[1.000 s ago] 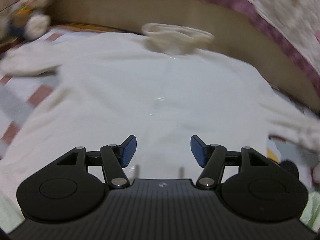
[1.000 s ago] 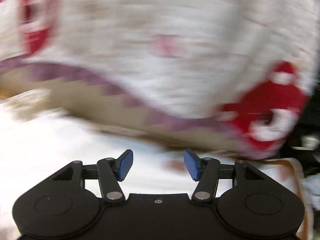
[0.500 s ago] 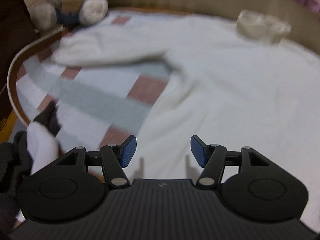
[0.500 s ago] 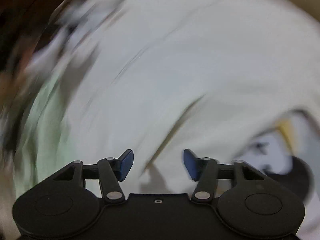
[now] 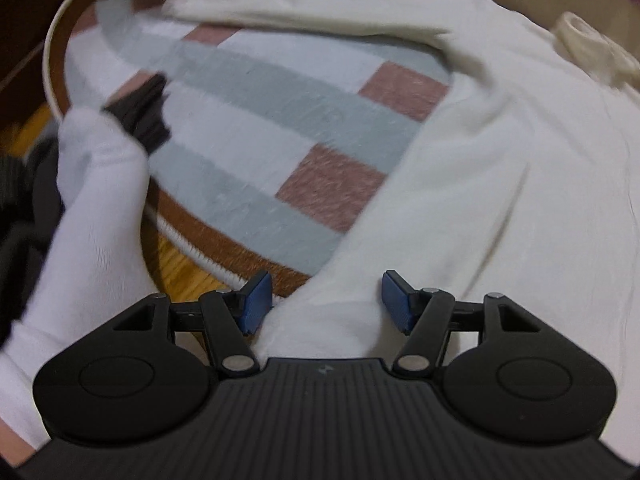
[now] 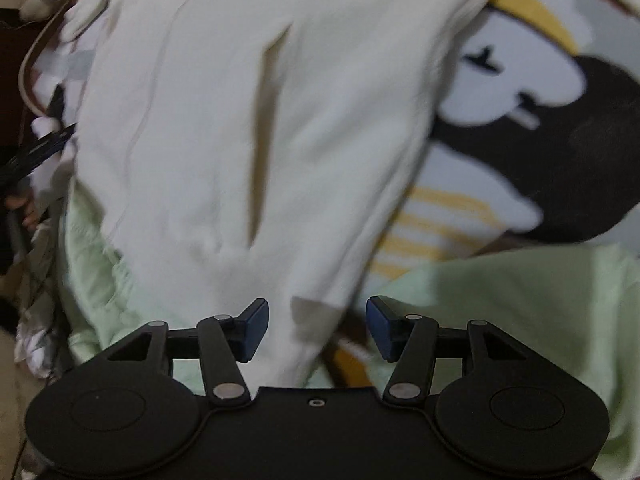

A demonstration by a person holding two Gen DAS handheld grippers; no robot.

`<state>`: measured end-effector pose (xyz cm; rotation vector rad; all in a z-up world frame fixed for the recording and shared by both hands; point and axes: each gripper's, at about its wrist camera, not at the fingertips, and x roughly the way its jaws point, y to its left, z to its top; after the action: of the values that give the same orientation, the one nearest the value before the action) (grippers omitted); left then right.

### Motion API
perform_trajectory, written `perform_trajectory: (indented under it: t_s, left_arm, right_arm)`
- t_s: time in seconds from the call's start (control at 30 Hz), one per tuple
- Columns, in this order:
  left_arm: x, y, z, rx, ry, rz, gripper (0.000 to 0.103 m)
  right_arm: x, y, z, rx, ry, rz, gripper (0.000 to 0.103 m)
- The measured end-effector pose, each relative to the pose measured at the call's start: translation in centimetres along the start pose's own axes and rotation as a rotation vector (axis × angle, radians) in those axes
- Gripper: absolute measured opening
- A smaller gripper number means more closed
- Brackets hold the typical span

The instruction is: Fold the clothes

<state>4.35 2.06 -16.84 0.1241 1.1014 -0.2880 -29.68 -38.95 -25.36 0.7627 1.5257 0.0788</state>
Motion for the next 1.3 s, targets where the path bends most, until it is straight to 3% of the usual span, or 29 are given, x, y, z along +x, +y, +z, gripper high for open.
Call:
perform_trajectory:
  t_s: [0.2,0.27,0.3,0.33,0.4,0.43,0.5,0.53,0.63,0.7,0.8,0.87,0.97,1.1,1.3]
  left_arm:
    - [0.4,0.8,-0.6,-0.056,-0.042,-0.029,0.062]
    - [0.5,0.8,-0.6,-0.063,-0.055,-0.037,0.068]
    - [0.5,0.7,-0.6,-0.069,-0.061,-0.041,0.070]
    - [0.6,0.6,-0.6,-0.078,-0.065,-0.042,0.074]
    - [0.7,0.0,-0.7,-0.063,-0.059,-0.029,0.075]
    - [0.6,-0.4,-0.7,-0.043,-0.049,-0.019,0.074]
    - [0.3,-1.3,-0.4,0.017,-0.014,-0.009,0.045]
    - [-0.1,-1.6,0.0,0.029,0.002,-0.023,0.011]
    - [-2.2,-2.4,1.2,0.048,0.020,-0.006,0.010]
    - [-4.5,-2.6,2.2,0.073,-0.026,-0.004,0.010]
    - [-8.5,-2.3,4.1,0.059,-0.071,-0.030,0.009]
    - [-11.2,-2.3,5.2,0.040,-0.098,-0.063,0.009]
    - [-14.4,-2.4,6.5,0.024,-0.120,-0.087,0.009]
    - [-13.1,-2.3,5.0,0.038,-0.048,-0.018,0.009]
    - [-7.6,-2.4,1.2,0.051,0.103,0.071,0.009]
  right_arm:
    - [1.5,-0.4,-1.4,0.063,0.067,0.050,0.064]
    - [2.2,0.5,-1.9,0.068,0.076,0.046,0.073]
    - [2.5,1.1,-1.9,0.057,0.076,0.050,0.073]
    - [2.7,1.7,-2.0,0.046,0.076,0.054,0.067]
    - [2.7,3.9,-2.4,-0.147,0.049,-0.008,0.040]
    - [2.6,4.7,-2.6,-0.220,0.038,-0.028,0.021]
    - [1.4,4.8,-2.6,-0.253,-0.004,-0.007,0.013]
    - [0.7,4.8,-2.6,-0.265,-0.025,0.006,0.012]
    - [-3.0,4.4,-2.5,-0.283,-0.119,0.074,0.011]
    - [-5.2,4.3,-2.5,-0.280,-0.169,0.128,0.011]
    - [-7.5,4.0,-2.9,-0.279,-0.142,0.288,0.011]
    - [-9.3,4.4,-3.8,-0.338,-0.193,0.329,0.011]
    - [-13.4,3.4,-3.7,-0.300,-0.233,0.388,0.011]
    - [-15.9,1.5,-3.6,-0.238,-0.209,0.422,0.010]
    - [-12.5,2.9,-4.0,-0.246,-0.074,0.269,0.010]
